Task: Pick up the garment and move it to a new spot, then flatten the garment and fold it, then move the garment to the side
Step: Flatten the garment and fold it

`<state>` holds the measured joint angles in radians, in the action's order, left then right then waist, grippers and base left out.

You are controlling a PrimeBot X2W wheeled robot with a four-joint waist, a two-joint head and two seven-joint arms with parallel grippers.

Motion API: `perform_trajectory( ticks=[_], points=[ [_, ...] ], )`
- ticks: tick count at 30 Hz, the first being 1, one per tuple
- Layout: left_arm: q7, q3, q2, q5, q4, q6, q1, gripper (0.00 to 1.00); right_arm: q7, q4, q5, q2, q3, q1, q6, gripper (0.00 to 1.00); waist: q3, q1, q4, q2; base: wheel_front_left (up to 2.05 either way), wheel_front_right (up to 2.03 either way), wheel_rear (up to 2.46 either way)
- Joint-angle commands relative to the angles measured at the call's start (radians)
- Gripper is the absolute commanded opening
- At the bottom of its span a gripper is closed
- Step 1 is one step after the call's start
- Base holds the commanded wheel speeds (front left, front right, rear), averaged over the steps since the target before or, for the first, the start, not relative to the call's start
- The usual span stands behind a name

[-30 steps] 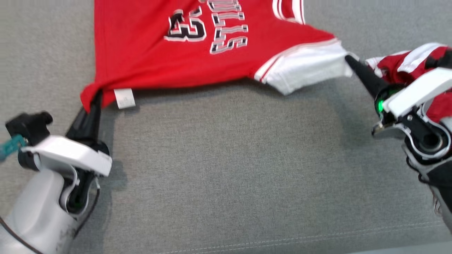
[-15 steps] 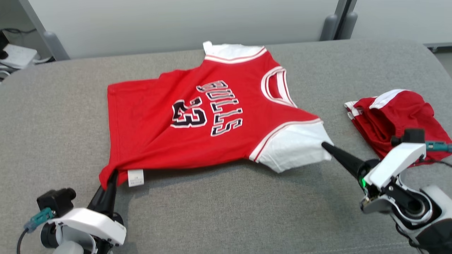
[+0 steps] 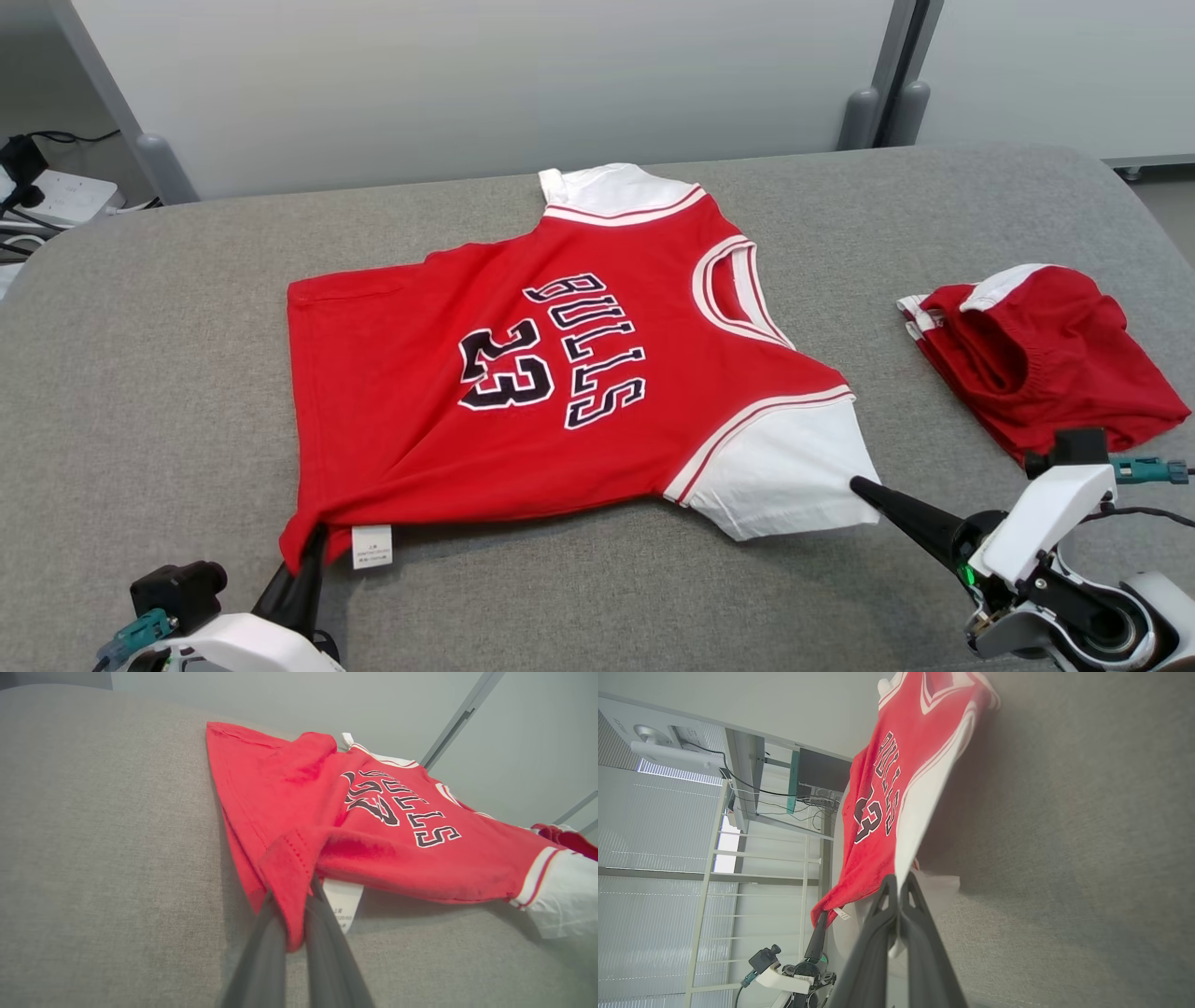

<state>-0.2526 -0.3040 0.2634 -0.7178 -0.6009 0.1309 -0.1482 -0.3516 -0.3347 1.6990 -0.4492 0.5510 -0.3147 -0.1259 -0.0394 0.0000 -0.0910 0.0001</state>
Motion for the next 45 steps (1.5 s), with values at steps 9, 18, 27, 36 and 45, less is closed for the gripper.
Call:
perform_trajectory(
  ticks=[9, 18, 27, 36, 45],
  points=[
    [-0.009, -0.034, 0.016, -0.003, -0.054, 0.000, -0.014, 1.00, 0.048, -0.063, -0.053, 0.002, -0.009, 0.001, -0.005, 1.00, -0.010, 0.0000, 0.015, -0.0001, 0.00, 0.00, 0.00],
    [-0.009, -0.022, 0.067, 0.066, -0.119, 0.000, -0.010, 1.00, 0.265, -0.142, -0.200, -0.008, -0.044, -0.060, -0.005, 1.00, -0.005, 0.0000, 0.034, -0.0001, 0.00, 0.00, 0.00],
    [-0.009, 0.199, -0.025, 0.222, -0.019, -0.005, 0.038, 1.00, 0.562, -0.198, -0.420, 0.010, -0.001, -0.096, -0.005, 1.00, 0.028, 0.0000, 0.050, -0.0001, 0.00, 0.00, 0.00],
    [-0.009, 0.341, -0.123, 0.372, 0.089, -0.028, 0.062, 1.00, 0.613, -0.198, -0.648, 0.070, -0.104, -0.101, -0.005, 1.00, 0.044, 0.0000, 0.037, -0.0001, 0.00, 0.00, 0.00],
    [-0.009, 0.436, -0.187, 0.485, 0.162, -0.028, 0.101, 1.00, 0.613, -0.113, -0.974, 0.165, -0.248, 0.005, -0.005, 1.00, 0.065, 0.0000, 0.025, -0.0001, 0.00, 0.00, 0.00]
  ],
)
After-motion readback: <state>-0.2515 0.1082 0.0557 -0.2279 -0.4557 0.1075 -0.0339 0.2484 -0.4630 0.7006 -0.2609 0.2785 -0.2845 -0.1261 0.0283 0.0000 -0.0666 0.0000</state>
